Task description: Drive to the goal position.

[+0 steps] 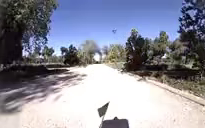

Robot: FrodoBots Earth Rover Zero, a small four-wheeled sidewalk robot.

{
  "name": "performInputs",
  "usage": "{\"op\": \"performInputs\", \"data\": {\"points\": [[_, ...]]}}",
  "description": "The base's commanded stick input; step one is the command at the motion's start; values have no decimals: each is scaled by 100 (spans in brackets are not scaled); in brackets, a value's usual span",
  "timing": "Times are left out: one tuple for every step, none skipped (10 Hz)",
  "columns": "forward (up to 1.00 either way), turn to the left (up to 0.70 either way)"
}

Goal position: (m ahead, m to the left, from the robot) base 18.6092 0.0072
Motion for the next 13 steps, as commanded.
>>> {"op": "performInputs", "data": {"points": [[100, 4], [100, 4], [100, 4], [100, 4], [100, 4], [100, 4], [100, 4], [100, 4], [100, 4], [100, 4], [100, 4], [100, 4], [100, 4]]}}
